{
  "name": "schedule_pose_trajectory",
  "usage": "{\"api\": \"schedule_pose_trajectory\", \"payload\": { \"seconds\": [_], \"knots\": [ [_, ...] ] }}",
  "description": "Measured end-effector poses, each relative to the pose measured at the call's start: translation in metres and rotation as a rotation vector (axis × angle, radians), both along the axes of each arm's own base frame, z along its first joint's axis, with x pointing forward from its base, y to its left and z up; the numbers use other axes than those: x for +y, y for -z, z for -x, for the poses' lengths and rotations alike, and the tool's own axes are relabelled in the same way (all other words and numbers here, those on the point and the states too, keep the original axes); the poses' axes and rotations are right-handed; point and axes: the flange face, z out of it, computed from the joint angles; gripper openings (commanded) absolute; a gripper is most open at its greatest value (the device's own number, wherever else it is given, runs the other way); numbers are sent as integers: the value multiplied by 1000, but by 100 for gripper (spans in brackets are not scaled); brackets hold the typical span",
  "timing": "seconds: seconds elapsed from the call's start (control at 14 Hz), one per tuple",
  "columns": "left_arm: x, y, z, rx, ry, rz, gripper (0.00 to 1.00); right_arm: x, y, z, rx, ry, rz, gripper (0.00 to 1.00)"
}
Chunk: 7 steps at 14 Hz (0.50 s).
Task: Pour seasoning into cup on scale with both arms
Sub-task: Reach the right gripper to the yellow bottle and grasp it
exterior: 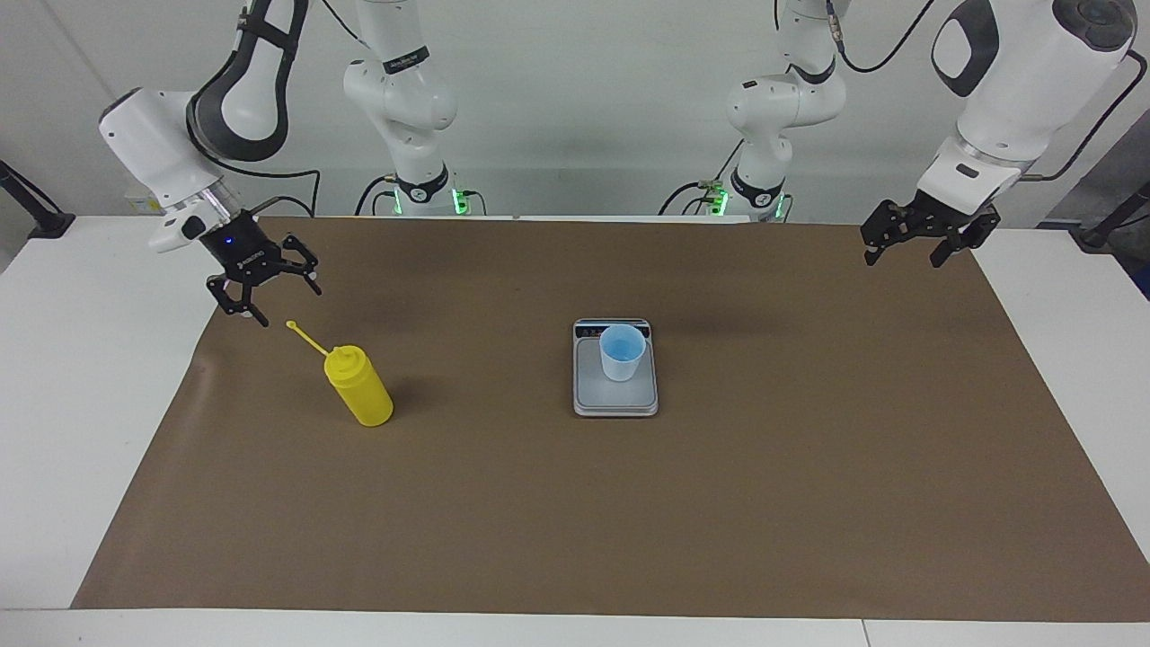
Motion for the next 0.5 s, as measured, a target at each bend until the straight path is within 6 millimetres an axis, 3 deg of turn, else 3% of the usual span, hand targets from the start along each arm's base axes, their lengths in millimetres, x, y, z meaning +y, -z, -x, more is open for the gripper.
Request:
{"api": "schedule_pose_trajectory", "payload": {
  "seconds": [0.29,0.5],
  "knots": [
    [-6,-8,4,-11,12,4,100,-10,50,-4,-114,-69,-108,100],
    [-10,-21,7,-10,19,7,100,-8,70,-6,-143,-83,-158,100]
  ]
}}
